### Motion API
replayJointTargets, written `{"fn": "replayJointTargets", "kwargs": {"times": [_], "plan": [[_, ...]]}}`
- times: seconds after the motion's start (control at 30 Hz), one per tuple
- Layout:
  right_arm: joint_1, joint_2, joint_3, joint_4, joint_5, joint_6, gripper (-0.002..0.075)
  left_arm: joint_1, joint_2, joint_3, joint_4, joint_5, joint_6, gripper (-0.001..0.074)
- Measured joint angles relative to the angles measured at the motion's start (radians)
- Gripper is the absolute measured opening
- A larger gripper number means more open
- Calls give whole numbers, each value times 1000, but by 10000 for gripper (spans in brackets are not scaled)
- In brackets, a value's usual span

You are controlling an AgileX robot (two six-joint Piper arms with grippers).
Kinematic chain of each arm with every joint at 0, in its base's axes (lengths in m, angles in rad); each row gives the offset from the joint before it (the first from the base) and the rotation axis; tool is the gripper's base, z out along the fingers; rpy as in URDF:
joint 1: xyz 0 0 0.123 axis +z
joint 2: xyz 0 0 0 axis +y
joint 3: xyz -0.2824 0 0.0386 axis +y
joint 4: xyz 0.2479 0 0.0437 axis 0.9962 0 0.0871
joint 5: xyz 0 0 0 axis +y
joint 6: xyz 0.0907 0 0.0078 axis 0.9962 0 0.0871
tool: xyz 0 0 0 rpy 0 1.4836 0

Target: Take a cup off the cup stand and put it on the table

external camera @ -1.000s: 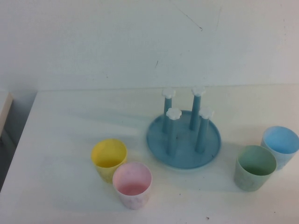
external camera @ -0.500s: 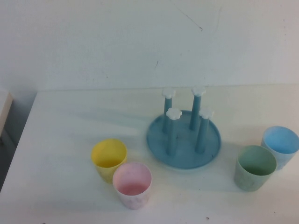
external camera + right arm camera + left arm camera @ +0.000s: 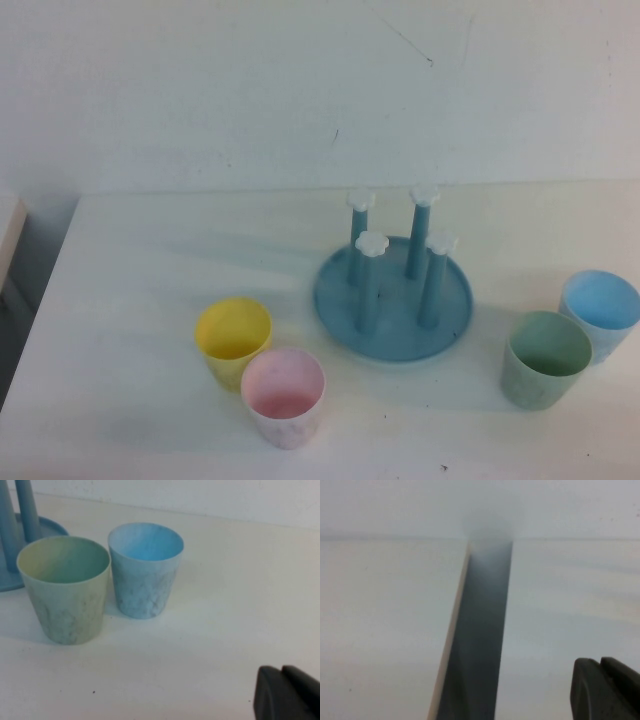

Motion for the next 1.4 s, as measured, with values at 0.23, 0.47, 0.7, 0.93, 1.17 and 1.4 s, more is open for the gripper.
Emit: {"fn": "replayJointTargets", "kwargs": {"times": [0.23,0.47,0.7,0.93,1.17,1.4], "plan": [[0,0,0,0,0,0,8,92,0,0,-30,48,0,-2],[0,0,0,0,0,0,8,-8,0,0,-104,50,35,-2],[0,0,0,0,0,0,8,-97,0,0,-91,50,104,-2],[0,0,0,0,0,0,8,-97,0,0,-43,50,106,-2],[0,0,0,0,0,0,8,-97,0,0,-32,50,106,-2],[0,0,0,0,0,0,8,-97,0,0,-32,50,106,-2]]}}
